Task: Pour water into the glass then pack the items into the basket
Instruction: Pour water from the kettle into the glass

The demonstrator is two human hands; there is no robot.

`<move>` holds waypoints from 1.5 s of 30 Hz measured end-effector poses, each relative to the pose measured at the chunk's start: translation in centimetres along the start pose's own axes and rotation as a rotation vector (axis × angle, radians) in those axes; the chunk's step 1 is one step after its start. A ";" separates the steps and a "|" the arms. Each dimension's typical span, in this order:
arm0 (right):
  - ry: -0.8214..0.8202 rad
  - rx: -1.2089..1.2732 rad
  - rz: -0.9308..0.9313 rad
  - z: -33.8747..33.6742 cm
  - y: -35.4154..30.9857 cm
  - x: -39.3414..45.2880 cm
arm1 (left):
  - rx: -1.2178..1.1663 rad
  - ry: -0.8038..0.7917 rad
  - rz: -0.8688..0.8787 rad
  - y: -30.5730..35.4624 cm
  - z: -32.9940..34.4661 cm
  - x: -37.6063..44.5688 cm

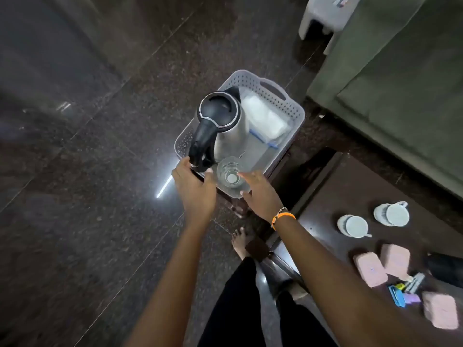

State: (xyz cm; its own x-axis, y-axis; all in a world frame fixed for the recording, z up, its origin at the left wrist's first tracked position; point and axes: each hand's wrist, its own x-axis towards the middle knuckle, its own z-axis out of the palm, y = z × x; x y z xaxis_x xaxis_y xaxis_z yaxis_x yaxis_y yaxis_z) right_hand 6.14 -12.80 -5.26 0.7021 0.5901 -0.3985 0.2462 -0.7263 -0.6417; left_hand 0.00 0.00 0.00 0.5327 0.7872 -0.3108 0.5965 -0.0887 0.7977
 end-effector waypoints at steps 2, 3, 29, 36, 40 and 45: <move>-0.016 -0.116 0.035 0.6 0.0 1.2 | 0.050 0.046 0.035 0.2 -0.1 1.6; -0.011 -0.163 0.057 0.9 0.1 1.6 | 0.046 0.033 0.053 0.3 -0.1 2.3; 0.594 0.011 -0.053 -2.8 2.9 -6.7 | 0.051 -0.109 0.282 4.3 -1.1 3.4; 0.694 0.024 0.010 -4.9 5.8 -14.4 | 0.043 -0.146 0.311 5.1 -2.3 -4.6; 0.638 0.022 0.083 -4.7 9.3 -19.3 | 0.088 -0.208 0.286 3.6 -1.4 -9.7; 0.535 0.074 0.249 -3.1 14.9 -23.5 | 0.147 -0.310 0.261 0.7 0.5 -15.6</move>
State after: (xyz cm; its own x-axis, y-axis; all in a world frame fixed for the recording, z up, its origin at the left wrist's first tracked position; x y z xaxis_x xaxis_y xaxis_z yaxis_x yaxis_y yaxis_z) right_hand -4.65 -38.56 -3.43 0.9767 0.1319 -0.1694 -0.0025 -0.7821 -0.6232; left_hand -7.62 -12.69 5.15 0.8187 0.5083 -0.2671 0.4853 -0.3641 0.7949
